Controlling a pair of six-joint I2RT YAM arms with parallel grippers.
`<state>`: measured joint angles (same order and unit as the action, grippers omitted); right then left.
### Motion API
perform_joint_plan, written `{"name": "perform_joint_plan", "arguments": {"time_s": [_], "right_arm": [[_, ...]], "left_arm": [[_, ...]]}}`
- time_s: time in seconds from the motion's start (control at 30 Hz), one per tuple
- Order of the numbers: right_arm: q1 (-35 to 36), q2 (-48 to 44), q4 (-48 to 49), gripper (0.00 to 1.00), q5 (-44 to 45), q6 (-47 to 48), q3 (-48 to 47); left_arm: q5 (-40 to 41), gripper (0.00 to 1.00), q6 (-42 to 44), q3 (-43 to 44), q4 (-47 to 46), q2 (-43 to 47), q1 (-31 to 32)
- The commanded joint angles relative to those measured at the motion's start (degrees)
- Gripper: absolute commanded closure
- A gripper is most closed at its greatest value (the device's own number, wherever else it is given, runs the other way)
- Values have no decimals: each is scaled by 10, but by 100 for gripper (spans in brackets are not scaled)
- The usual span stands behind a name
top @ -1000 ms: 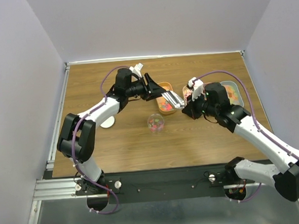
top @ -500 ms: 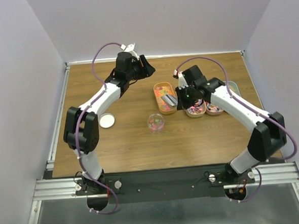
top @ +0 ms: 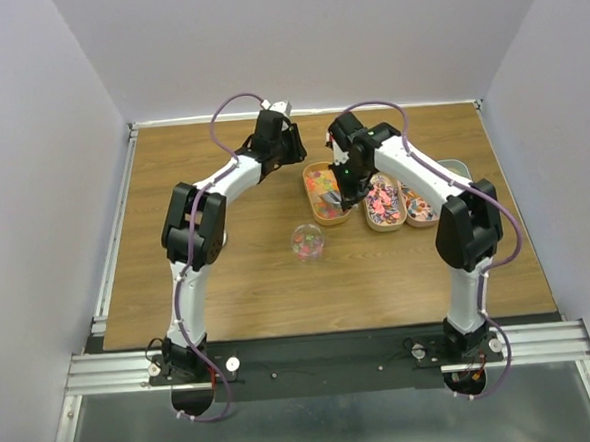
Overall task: Pack the candies
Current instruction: Scoop the fake candies from the storage box.
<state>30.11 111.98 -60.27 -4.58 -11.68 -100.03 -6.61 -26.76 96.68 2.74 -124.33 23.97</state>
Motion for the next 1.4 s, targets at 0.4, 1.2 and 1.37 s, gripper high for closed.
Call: {"name": "perform_joint_plan", "arguments": {"time_s": [0.4, 1.2, 1.37], "right_arm": [[29, 117, -136, 99, 15, 16, -143], [40, 143, -142, 99, 41, 40, -171], [40, 165, -142, 99, 42, 37, -189]], "left_arm": [[23, 54, -12, 48, 24, -62, 17], [13, 71, -28, 88, 95, -116, 20], [-1, 71, -35, 65, 83, -108, 22]]}}
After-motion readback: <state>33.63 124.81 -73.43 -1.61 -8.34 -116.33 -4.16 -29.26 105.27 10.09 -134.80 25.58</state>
